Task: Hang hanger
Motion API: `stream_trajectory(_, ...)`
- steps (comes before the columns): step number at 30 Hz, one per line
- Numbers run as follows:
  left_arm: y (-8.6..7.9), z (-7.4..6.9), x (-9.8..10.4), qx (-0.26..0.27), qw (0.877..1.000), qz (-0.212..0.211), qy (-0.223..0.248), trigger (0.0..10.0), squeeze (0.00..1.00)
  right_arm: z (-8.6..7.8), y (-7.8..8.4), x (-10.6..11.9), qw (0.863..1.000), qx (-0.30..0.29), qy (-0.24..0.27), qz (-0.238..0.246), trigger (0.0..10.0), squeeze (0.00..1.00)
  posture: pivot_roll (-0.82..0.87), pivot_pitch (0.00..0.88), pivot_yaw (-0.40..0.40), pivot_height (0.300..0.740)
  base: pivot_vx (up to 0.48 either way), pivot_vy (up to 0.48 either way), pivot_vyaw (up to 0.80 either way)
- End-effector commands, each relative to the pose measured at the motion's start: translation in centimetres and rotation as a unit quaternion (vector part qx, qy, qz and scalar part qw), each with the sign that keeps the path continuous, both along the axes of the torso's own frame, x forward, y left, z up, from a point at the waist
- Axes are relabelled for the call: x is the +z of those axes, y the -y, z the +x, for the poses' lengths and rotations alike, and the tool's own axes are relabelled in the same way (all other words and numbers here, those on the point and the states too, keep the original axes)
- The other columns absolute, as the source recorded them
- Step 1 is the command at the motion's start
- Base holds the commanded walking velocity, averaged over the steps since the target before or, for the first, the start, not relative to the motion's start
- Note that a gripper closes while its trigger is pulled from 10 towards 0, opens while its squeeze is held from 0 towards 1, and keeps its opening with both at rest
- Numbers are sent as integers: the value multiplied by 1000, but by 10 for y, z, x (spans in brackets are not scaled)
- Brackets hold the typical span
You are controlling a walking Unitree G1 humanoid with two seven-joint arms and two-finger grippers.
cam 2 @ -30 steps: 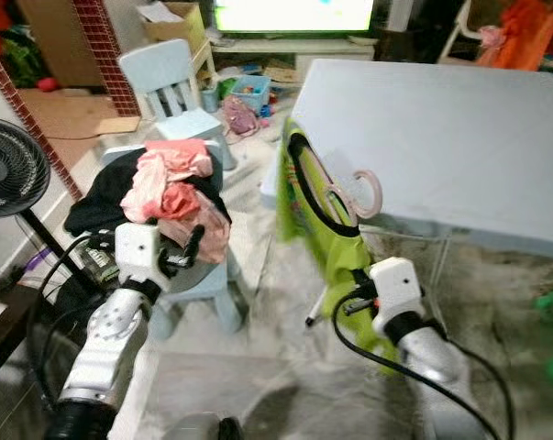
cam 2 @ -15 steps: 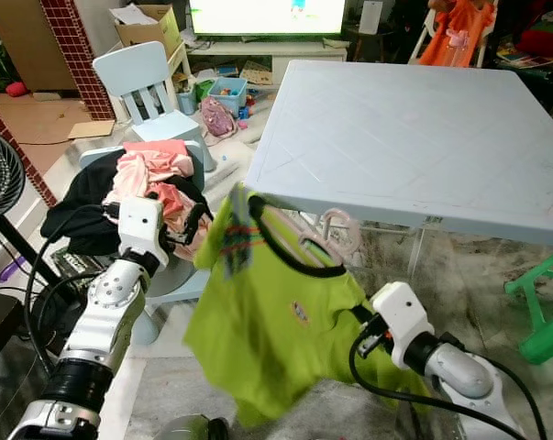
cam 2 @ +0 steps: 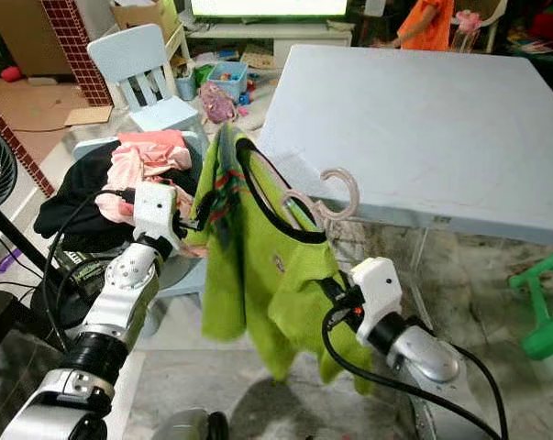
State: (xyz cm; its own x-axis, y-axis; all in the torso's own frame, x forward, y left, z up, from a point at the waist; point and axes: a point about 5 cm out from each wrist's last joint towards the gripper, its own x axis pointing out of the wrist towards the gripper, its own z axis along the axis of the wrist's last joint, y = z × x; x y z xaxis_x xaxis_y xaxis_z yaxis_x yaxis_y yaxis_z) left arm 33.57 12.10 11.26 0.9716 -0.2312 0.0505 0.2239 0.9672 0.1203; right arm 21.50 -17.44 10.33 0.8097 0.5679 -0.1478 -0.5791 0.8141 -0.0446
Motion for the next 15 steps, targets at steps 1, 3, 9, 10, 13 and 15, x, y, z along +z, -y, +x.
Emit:
stream_trajectory(1, -5, 3, 2, 7, 1000, 4, 4, 10000, 0, -3, -3, 6, 1000, 7, 7, 10, 10000, 0, -77, 0, 39, 740, 0, 0, 0)
stream_trajectory(3, -5, 4, 3, 7, 1000, 3, 6, 10000, 0, -3, -5, 4, 1000, 4, 4, 11, 10000, 0, -77, 0, 39, 740, 0, 0, 0)
stream_trajectory(9, -2, 6, 3, 8, 1000, 0, 11, 10000, 0, -1, -15, -2, 1000, 3, -3, 6, 10000, 0, -96, 0, 39, 740, 0, 0, 0)
stream_trajectory(10, -2, 6, 3, 8, 1000, 0, 11, 10000, 0, -1, -15, -2, 1000, 3, -3, 6, 10000, 0, -96, 0, 39, 740, 0, 0, 0)
stream_trajectory(13, -1, 7, 5, 7, 1000, -3, 14, 10000, 0, -4, -21, -7, 1000, 18, -9, -14, 10000, 0, -93, 0, 38, 740, 0, 0, 0)
stream_trajectory(15, -1, 8, 5, 7, 1000, -3, 15, 10000, 0, -6, -24, -7, 1000, 25, -14, -12, 10000, 0, -93, 0, 38, 740, 0, 0, 0)
